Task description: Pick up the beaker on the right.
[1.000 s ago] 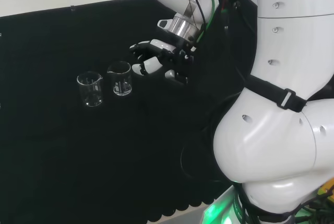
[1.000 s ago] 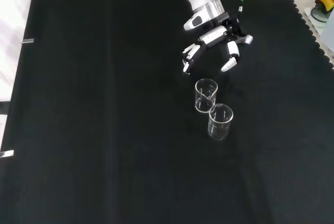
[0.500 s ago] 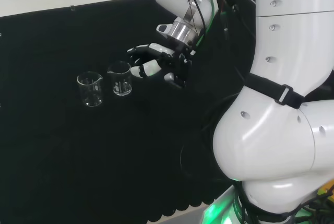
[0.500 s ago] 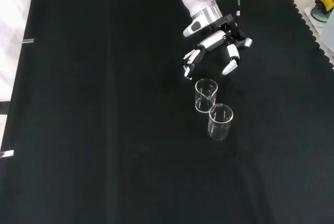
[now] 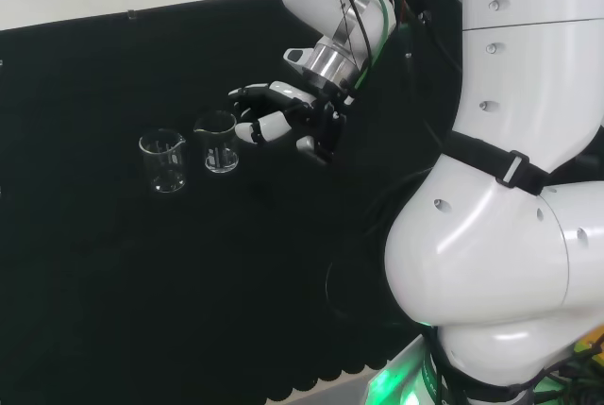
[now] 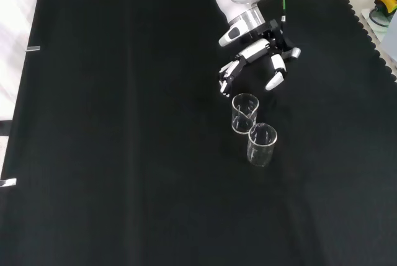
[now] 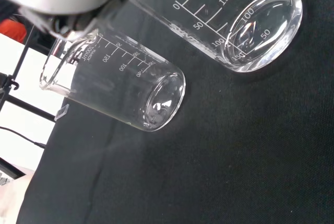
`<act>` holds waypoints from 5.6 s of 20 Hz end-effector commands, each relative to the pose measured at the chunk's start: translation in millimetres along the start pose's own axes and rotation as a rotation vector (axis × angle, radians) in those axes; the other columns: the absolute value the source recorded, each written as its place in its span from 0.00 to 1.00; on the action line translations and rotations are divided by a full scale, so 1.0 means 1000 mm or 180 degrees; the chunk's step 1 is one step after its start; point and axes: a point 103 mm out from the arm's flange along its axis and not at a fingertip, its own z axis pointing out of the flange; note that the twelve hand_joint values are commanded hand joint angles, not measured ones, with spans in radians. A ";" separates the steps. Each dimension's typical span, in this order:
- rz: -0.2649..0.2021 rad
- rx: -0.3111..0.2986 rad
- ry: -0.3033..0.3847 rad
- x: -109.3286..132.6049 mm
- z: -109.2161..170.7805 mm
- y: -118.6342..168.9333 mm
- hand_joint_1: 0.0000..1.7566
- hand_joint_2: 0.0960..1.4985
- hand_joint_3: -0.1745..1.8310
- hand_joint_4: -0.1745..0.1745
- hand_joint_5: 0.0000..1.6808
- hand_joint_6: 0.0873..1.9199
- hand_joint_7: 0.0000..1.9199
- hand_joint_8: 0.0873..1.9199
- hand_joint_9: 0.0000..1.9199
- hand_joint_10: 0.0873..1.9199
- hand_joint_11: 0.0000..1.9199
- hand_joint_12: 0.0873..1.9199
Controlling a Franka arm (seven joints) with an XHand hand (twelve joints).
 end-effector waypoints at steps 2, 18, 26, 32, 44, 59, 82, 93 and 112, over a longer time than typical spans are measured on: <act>-0.0023 -0.0021 0.0019 -0.002 0.003 0.002 0.50 0.18 0.66 0.40 0.20 0.00 0.15 0.26 0.23 0.28 0.00 0.66; -0.0200 0.0167 0.0093 -0.002 0.011 0.017 0.53 0.15 0.66 0.42 0.20 0.00 0.16 0.25 0.22 0.28 0.00 0.65; -0.0331 0.0181 0.0143 0.000 0.013 0.017 0.53 0.15 0.66 0.43 0.19 0.00 0.15 0.25 0.22 0.28 0.00 0.65; -0.0351 0.0227 0.0129 -0.004 0.018 0.018 0.53 0.15 0.66 0.43 0.19 0.00 0.15 0.25 0.22 0.28 0.00 0.65; -0.0392 0.0275 0.0097 -0.008 0.021 0.026 0.53 0.15 0.66 0.44 0.20 0.00 0.16 0.25 0.23 0.28 0.00 0.66; -0.0445 0.0358 0.0104 -0.012 0.028 0.032 0.52 0.15 0.66 0.46 0.22 0.00 0.17 0.25 0.23 0.28 0.00 0.67; -0.0414 0.0309 0.0306 -0.018 0.039 0.037 0.54 0.14 0.64 0.47 0.25 0.00 0.20 0.26 0.25 0.28 0.00 0.68; -0.0416 0.0268 0.0357 -0.018 0.041 0.038 0.54 0.14 0.64 0.47 0.26 0.00 0.21 0.25 0.25 0.27 0.00 0.68; -0.0417 0.0199 0.0335 -0.010 0.043 0.043 0.55 0.14 0.64 0.47 0.28 0.00 0.22 0.26 0.26 0.27 0.00 0.68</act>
